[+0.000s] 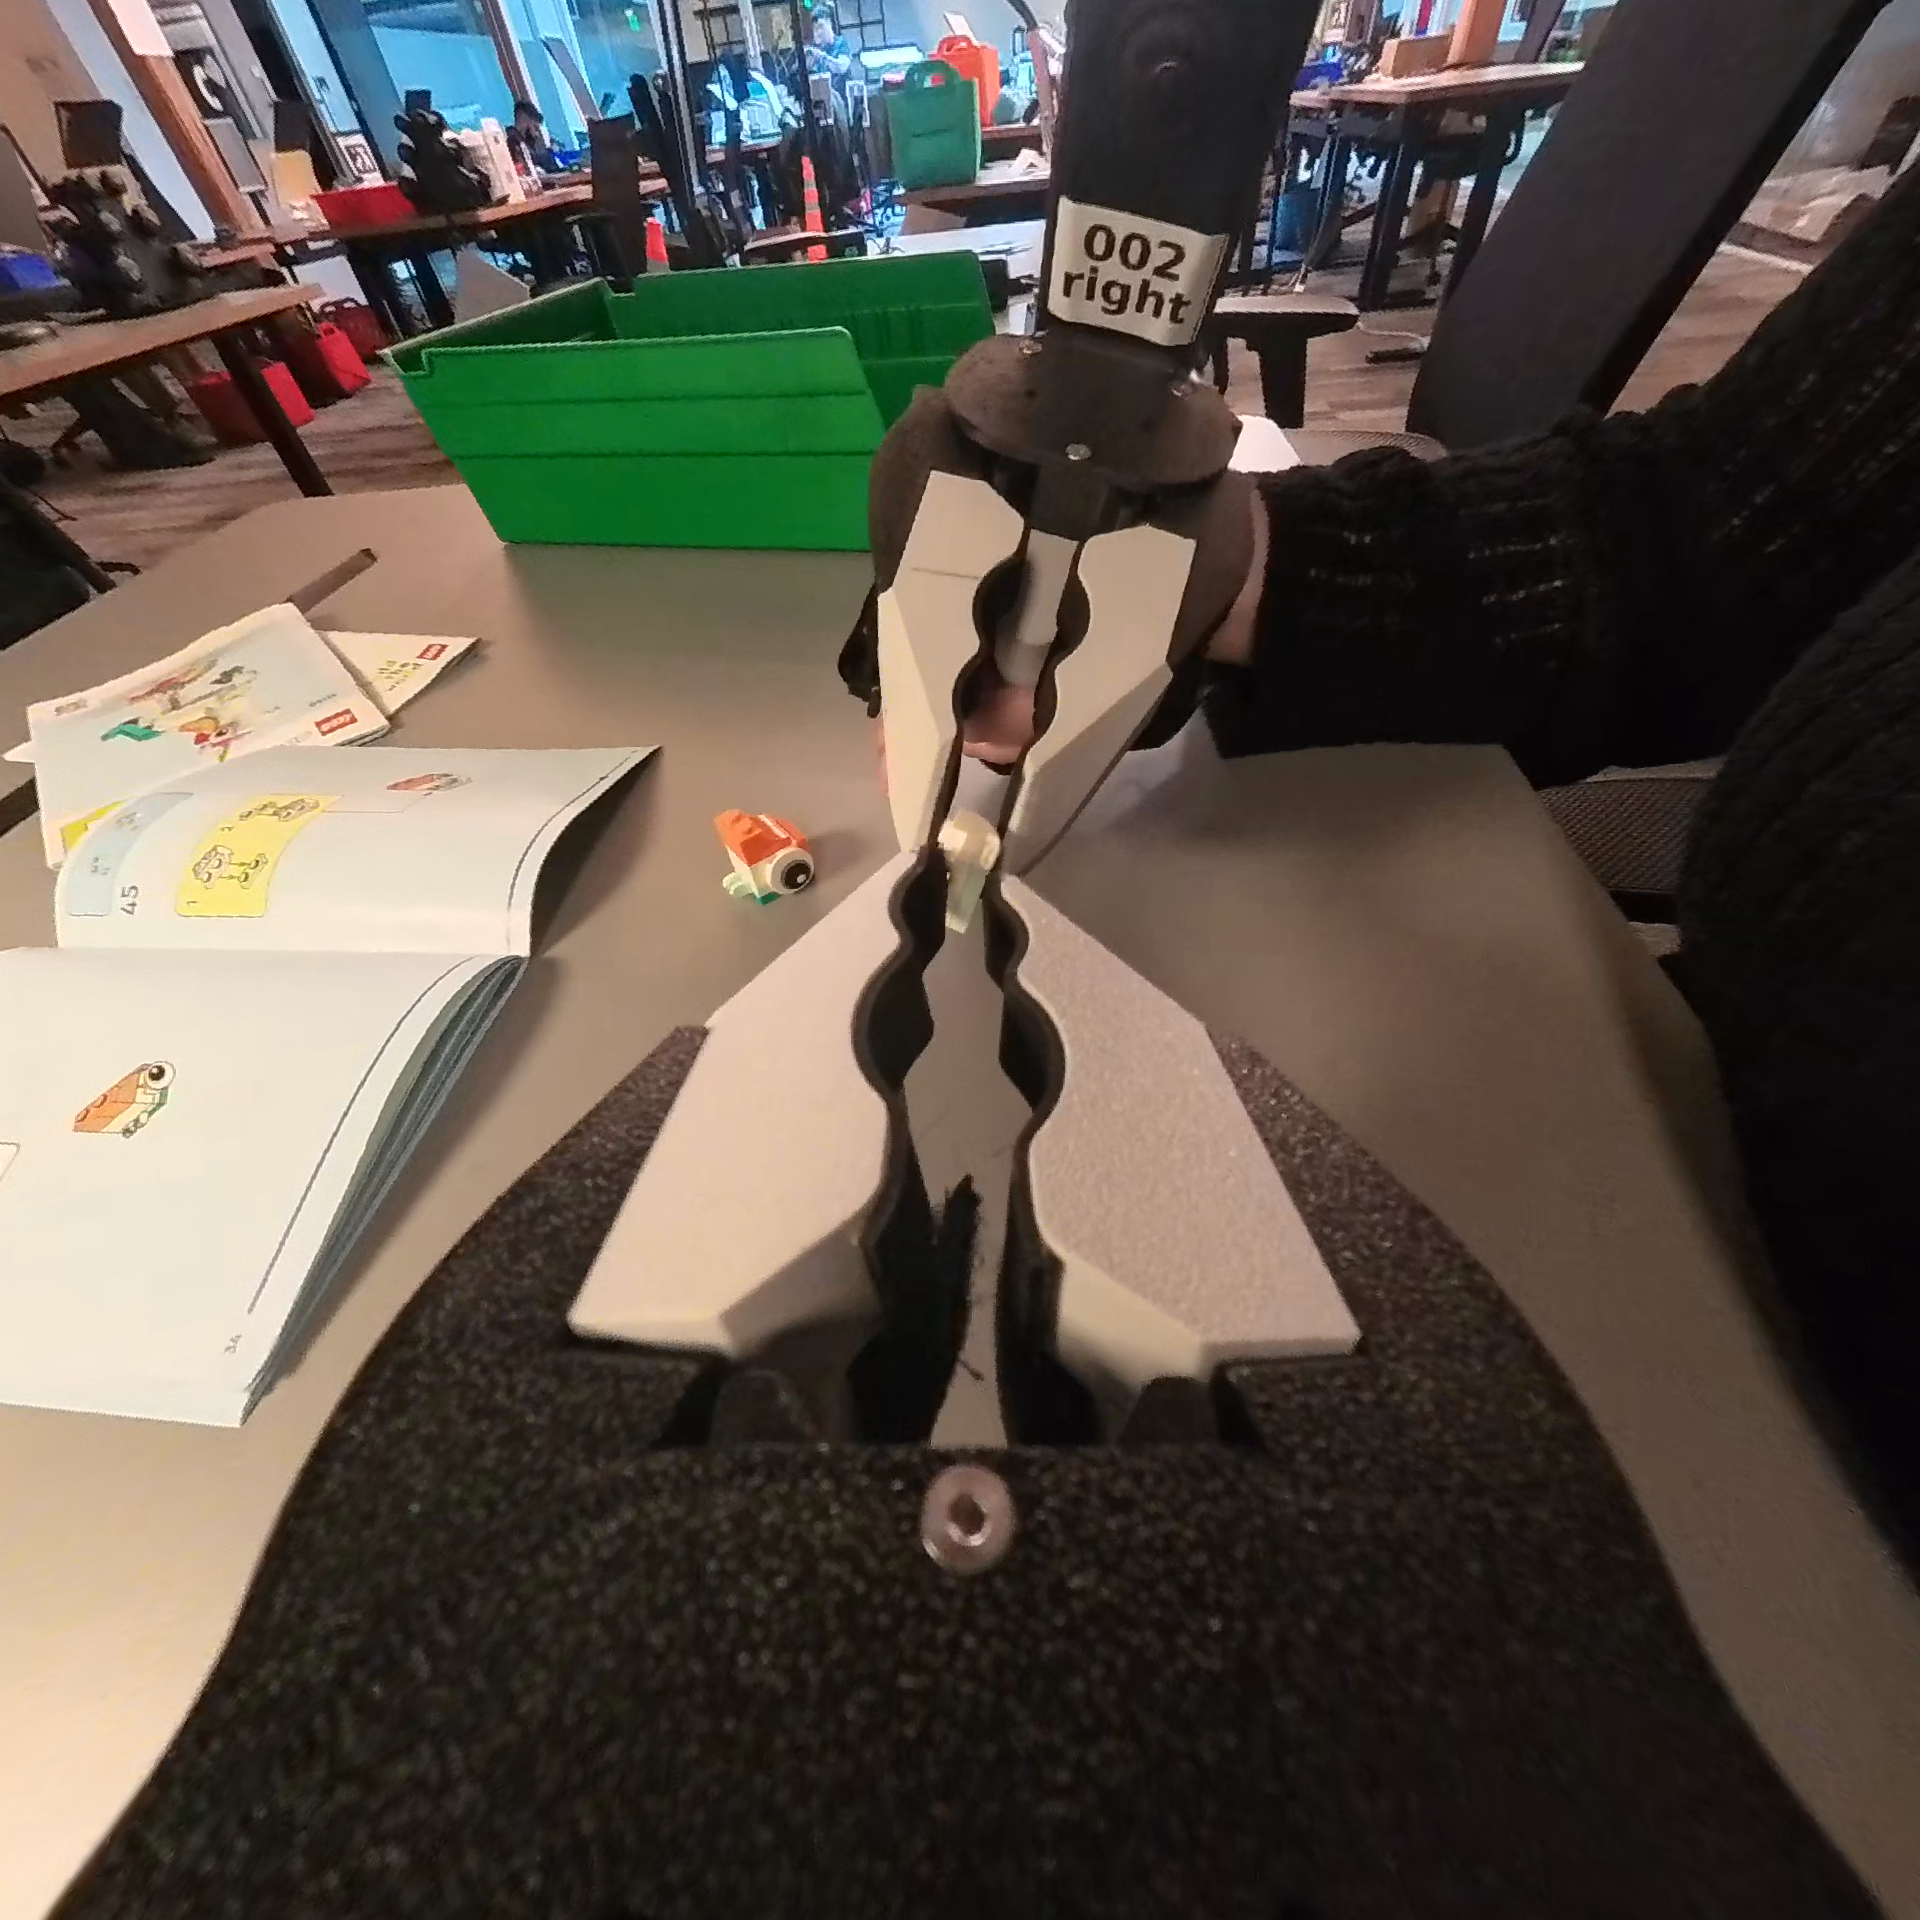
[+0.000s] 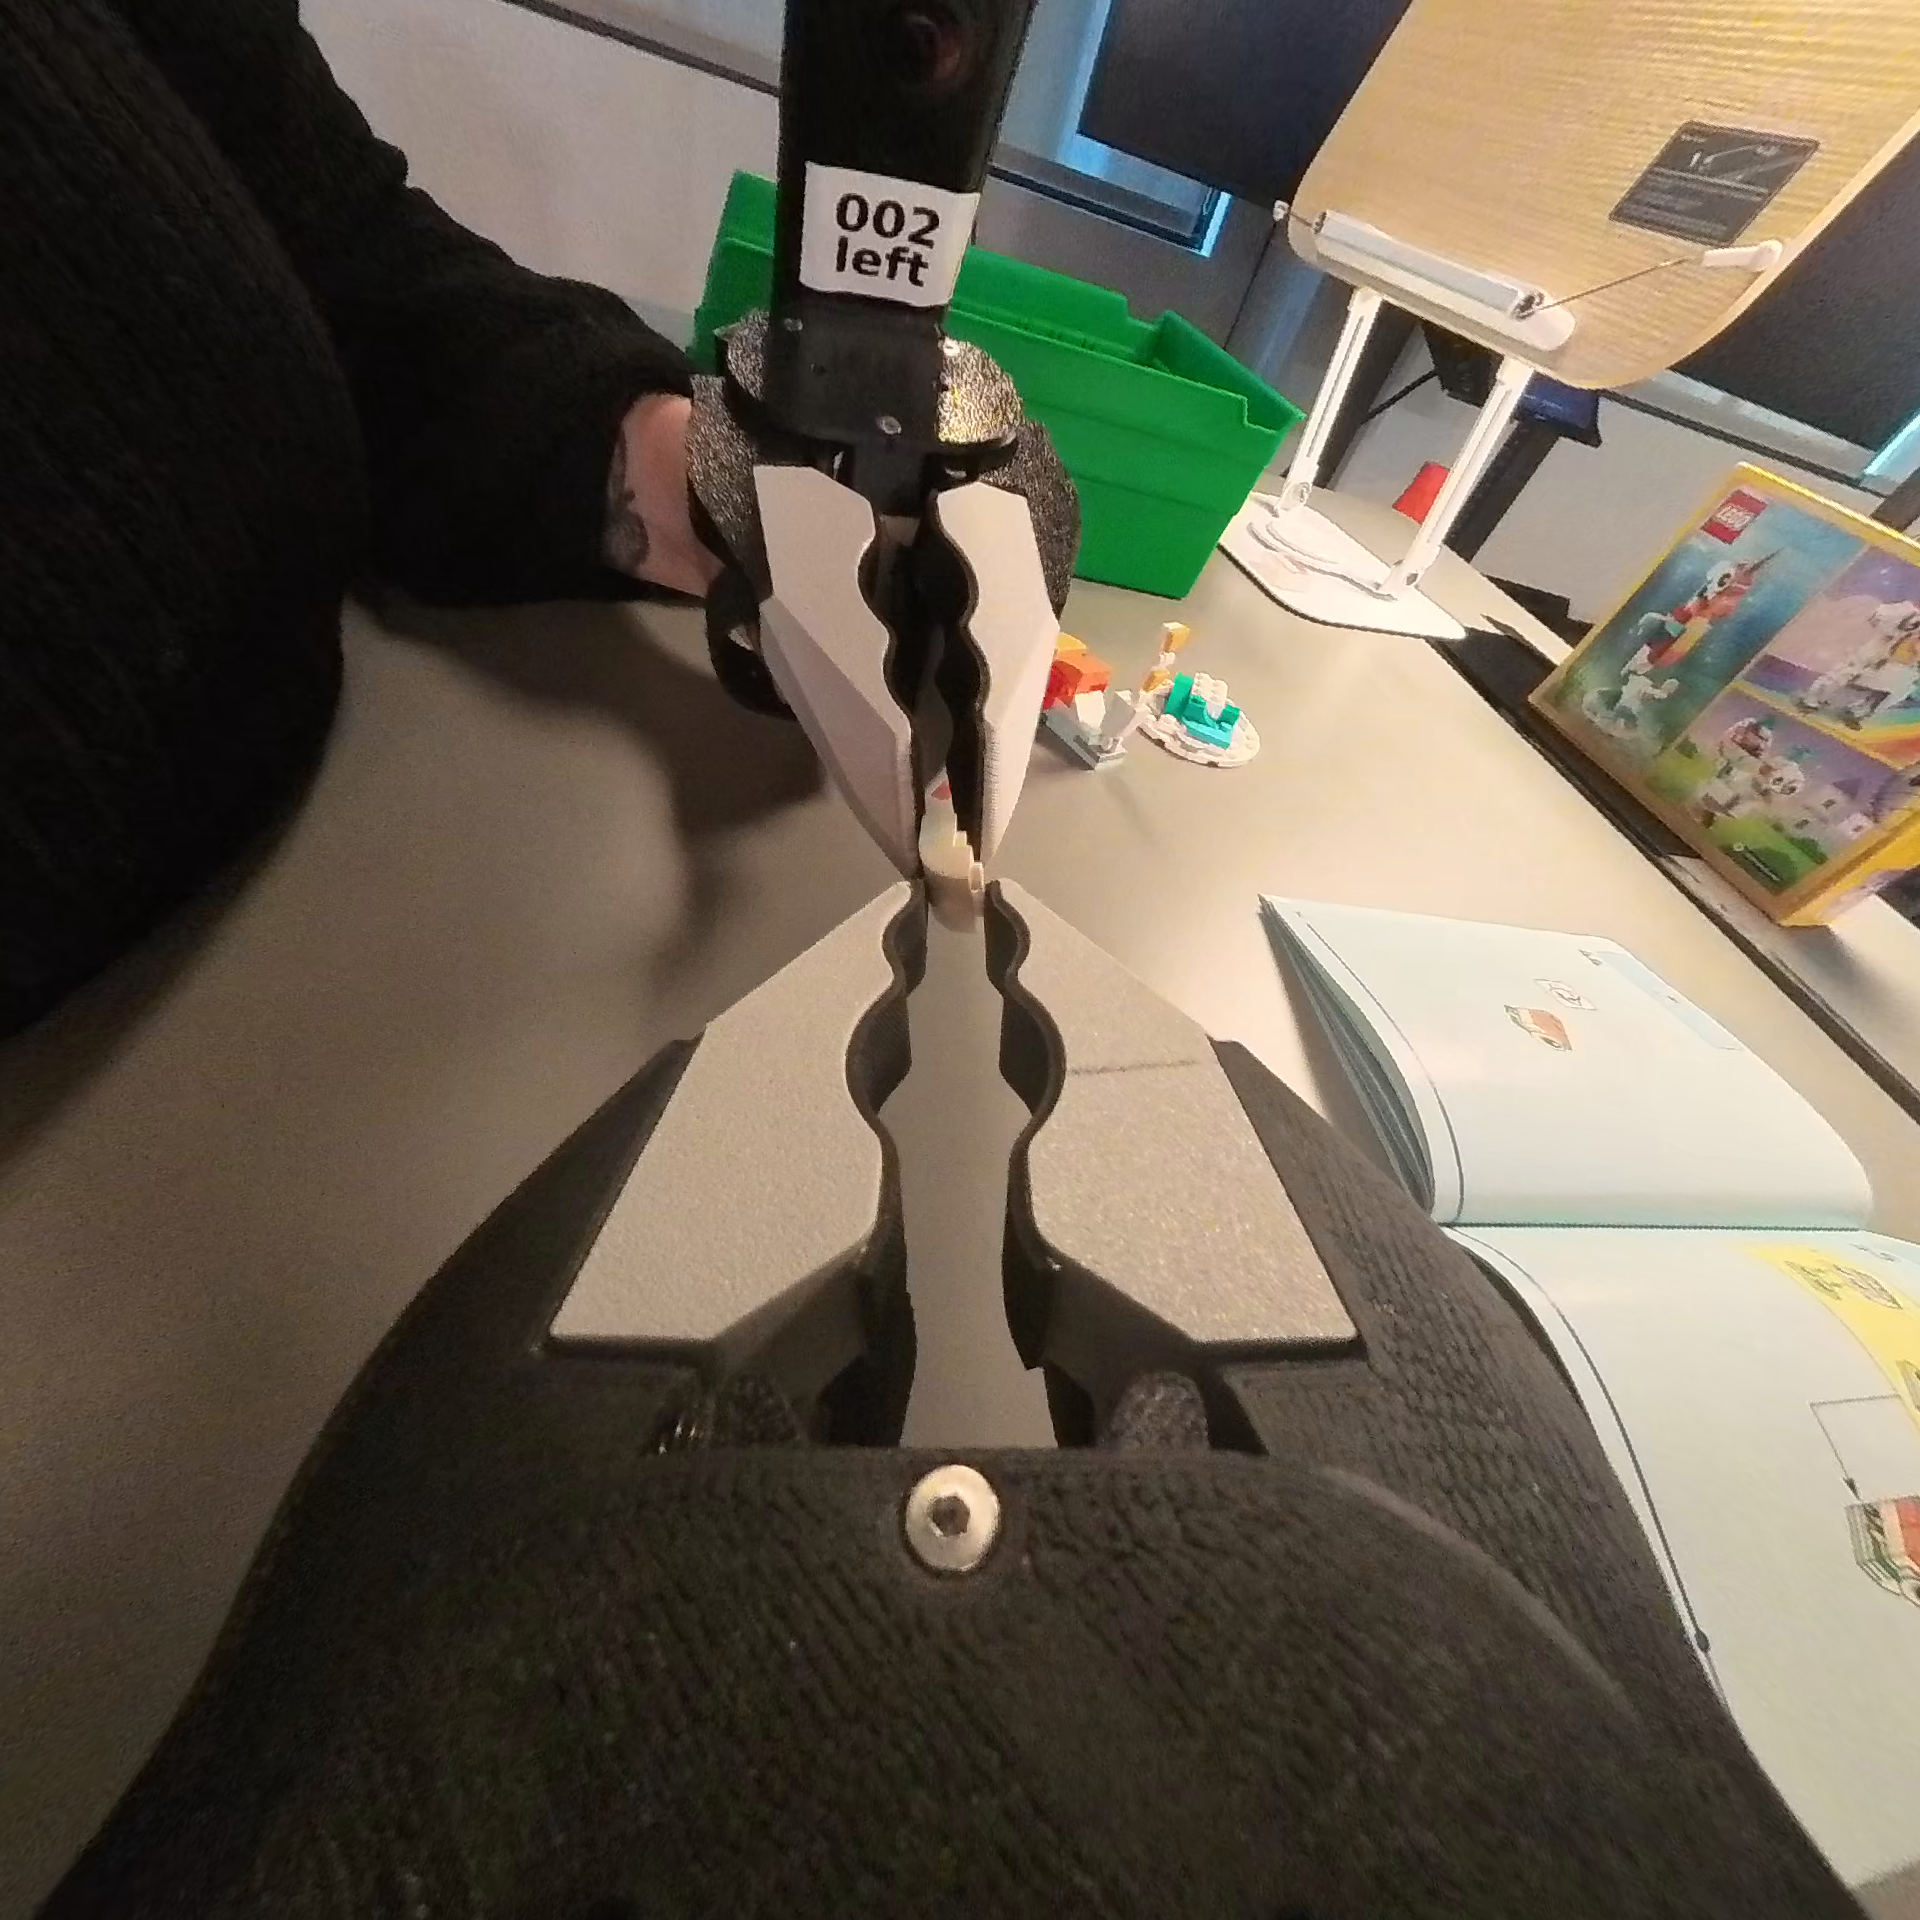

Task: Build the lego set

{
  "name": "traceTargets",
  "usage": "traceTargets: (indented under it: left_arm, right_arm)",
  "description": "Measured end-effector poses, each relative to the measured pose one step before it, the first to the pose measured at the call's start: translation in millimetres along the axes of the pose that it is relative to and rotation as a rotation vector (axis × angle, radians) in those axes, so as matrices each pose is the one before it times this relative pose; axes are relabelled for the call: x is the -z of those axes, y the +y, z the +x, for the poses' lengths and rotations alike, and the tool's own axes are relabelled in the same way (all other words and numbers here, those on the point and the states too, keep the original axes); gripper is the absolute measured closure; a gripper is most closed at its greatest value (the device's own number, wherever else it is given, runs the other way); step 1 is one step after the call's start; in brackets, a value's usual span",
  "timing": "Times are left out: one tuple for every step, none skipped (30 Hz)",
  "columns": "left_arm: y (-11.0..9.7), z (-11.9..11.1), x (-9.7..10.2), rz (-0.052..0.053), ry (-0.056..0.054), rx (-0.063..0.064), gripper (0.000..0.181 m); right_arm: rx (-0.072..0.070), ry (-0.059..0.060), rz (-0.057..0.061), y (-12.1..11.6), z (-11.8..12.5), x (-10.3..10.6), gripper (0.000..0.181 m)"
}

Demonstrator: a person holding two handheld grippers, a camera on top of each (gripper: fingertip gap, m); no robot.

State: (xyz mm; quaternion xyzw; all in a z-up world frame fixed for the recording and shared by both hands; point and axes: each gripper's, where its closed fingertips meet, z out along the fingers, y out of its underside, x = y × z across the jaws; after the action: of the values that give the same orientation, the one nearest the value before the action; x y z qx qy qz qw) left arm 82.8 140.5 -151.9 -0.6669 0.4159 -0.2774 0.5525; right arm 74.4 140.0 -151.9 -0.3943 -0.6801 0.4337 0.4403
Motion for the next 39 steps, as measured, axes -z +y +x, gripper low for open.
traceTargets:
  left_arm:
    - [0.23,-0.09,-0.01,-0.0034,-0.0029,-0.0077,0.177]
    - [0.39,-0.04,-0.05,-0.0031,-0.0021,-0.0069,0.177]
    - [0.36,0.05,0.03,-0.0025,-0.0011,-0.0049,0.177]
    - [0.23,-0.06,0.15,-0.0026,-0.0007,-0.0032,0.177]
    - [-0.04,0.07,0.14,-0.0014,-0.0007,-0.0023,0.177]
    - [0.01,0.5,0.3,-0.0028,0.0035,0.0009,0.177]
    - [-0.39,-0.01,0.5,0.0001,0.0008,0.0008,0.177]
    - [-0.79,-0.57,0.55,0.006,-0.0031,-0.0021,0.176]
    - [-0.56,-0.01,0.52,0.0056,-0.0003,0.0001,0.176]
    - [-0.31,-0.23,0.22,0.0048,-0.0025,0.0032,0.176]
    - [-0.45,-0.33,0.01,0.0054,-0.0044,0.0042,0.176]
    - [-0.71,-0.43,0.12,0.0062,-0.0044,0.0058,0.176]
    - [-0.86,0.05,0.12,0.0056,-0.0011,0.0056,0.175]
    - [-0.21,0.44,0.3,0.0007,0.0031,0.0012,0.172]
    - [0.39,0.44,0.29,-0.0034,0.0047,-0.001,0.166]
    - [0.78,0.92,0.39,-0.0036,0.0094,0.0006,0.162]
    - [0.1,2.26,0.58,0.0022,0.0183,0.0018,0.159]
    - [-0.98,2.64,0.67,0.0093,0.0196,0.0025,0.155]
    - [-1.73,2.2,0.78,0.0136,0.0151,0.0015,0.154]
    - [-1.97,1.37,0.83,0.0144,0.0077,-0.0017,0.156]
    - [-2.04,1.32,0.69,0.0135,0.0069,-0.0041,0.159]
    - [-2.13,1.66,0.61,0.013,0.0085,-0.005,0.163]
    - [-1.85,0.88,0.55,0.0114,0.0031,-0.0049,0.167]
    - [-1.33,0.34,0.42,0.0065,0.0007,-0.003,0.169]
    - [-1.0,0.16,0.29,0.0049,0.0011,-0.0001,0.172]
    - [-0.69,0.15,0.14,0.0042,0.002,0.0028,0.172]
    - [-0.31,0.25,0.04,0.0027,0.0029,0.0042,0.173]
    - [0.09,0.3,0.03,0.0012,0.0033,0.0031,0.174]
    - [0.41,-0.14,-0.13,-0.0017,-0.0008,-0.0006,0.175]
    - [0.32,-0.37,-0.18,-0.0022,-0.0038,-0.0048,0.176]
    - [0.24,0.33,-0.21,-0.0018,-0.0003,-0.0048,0.176]
    - [0.02,-0.18,-0.1,-0.0004,-0.002,-0.001,0.176]
    - [-0.1,-1.05,0.04,0.0018,-0.0061,0.0014,0.176]
    - [0.27,-0.1,-0.01,-0.0017,0.0011,0.0033,0.176]
    - [0.67,-0.64,-0.27,-0.0079,0.0,0.0042,0.177]
    - [1.27,0.35,-0.4,-0.0148,0.0065,-0.0005,0.177]
    - [0.68,-0.87,-0.27,-0.0114,-0.0044,-0.0061,0.177]
    - [-0.03,-0.93,-0.25,-0.0041,-0.0089,-0.0087,0.178]
    - [0.43,-0.41,-0.46,-0.0041,-0.0045,0.0026,0.178]
  right_arm:
    - [0.0011,0.0015,-0.0003,0.18,0.17,-0.15,0.173]
    - [0.0009,0.0006,-0.0006,0.26,0.12,-0.1,0.173]
    - [0.0003,-0.0008,-0.0009,0.28,-0.08,-0.17,0.173]
    - [0.0003,-0.0013,-0.001,0.21,-0.13,-0.14,0.173]
    - [0.0008,-0.0014,-0.0006,0.11,-0.19,-0.2,0.173]
    - [0.0008,-0.0036,-0.0004,-0.02,-0.46,-0.28,0.173]
    - [-0.0003,-0.0046,0.0009,-0.17,-0.72,-0.18,0.173]
    - [-0.0023,-0.0028,0.0039,-0.58,-0.34,-0.2,0.173]
    - [-0.0038,-0.0024,0.0041,-0.72,-0.2,-0.02,0.173]
    - [-0.0034,-0.0013,0.0028,-0.33,0.06,-0.04,0.173]
    - [-0.003,0.0005,0.0026,-0.38,0.33,0.09,0.173]
    - [-0.0036,0.0006,0.0037,-0.44,0.41,0.34,0.173]
    - [-0.005,0.0,0.0057,-0.64,0.37,0.35,0.173]
    - [-0.006,0.0004,0.0067,-0.9,0.52,0.56,0.173]
    - [-0.0064,0.0008,0.0069,-0.8,0.59,0.65,0.173]
    - [-0.0078,-0.001,0.0072,-0.81,0.42,0.68,0.173]
    - [-0.009,-0.0031,0.0098,-1.3,0.22,0.79,0.173]
    - [-0.0098,-0.0067,0.0126,-1.77,-0.56,0.65,0.173]
    - [-0.0108,-0.0126,0.0141,-2.21,-1.39,0.51,0.173]
    - [-0.0103,-0.015,0.0163,-2.49,-1.96,0.39,0.173]
    - [-0.0086,-0.0135,0.0171,-2.79,-1.95,0.35,0.173]
    - [-0.0081,-0.0126,0.0142,-2.4,-1.65,0.4,0.173]
    - [-0.0076,-0.0109,0.0116,-1.9,-1.48,0.42,0.173]
    - [-0.0061,-0.0095,0.0101,-1.73,-1.25,0.39,0.173]
    - [-0.0058,-0.0085,0.0075,-1.22,-1.19,0.2,0.173]
    - [-0.004,-0.0054,0.0043,-0.74,-0.68,-0.04,0.173]
    - [-0.001,-0.0032,0.0019,-0.35,-0.46,0.01,0.173]
    - [-0.0006,-0.0033,0.0002,-0.04,-0.6,-0.05,0.173]
    - [-0.0008,-0.003,-0.0011,0.22,-0.46,-0.25,0.173]
    - [0.0001,-0.0018,-0.0013,0.24,-0.32,-0.27,0.173]
    - [0.0001,-0.0015,-0.0011,0.21,-0.31,-0.2,0.173]
    - [-0.0007,-0.0018,-0.0006,0.07,-0.35,-0.09,0.173]
    - [-0.0004,-0.0006,0.0002,-0.03,-0.07,-0.1,0.173]
    - [0.0011,0.0013,-0.001,0.03,0.18,0.04,0.173]
    - [0.0026,0.0036,-0.0037,0.56,0.44,0.04,0.173]
    - [0.0037,0.0048,-0.0063,0.81,0.65,0.11,0.173]
    - [0.0044,0.0063,-0.0056,0.81,0.81,0.23,0.173]
    - [0.004,0.0065,-0.0025,0.2,0.76,0.23,0.173]
    - [0.0031,0.0035,-0.0037,0.3,0.52,0.31,0.173]
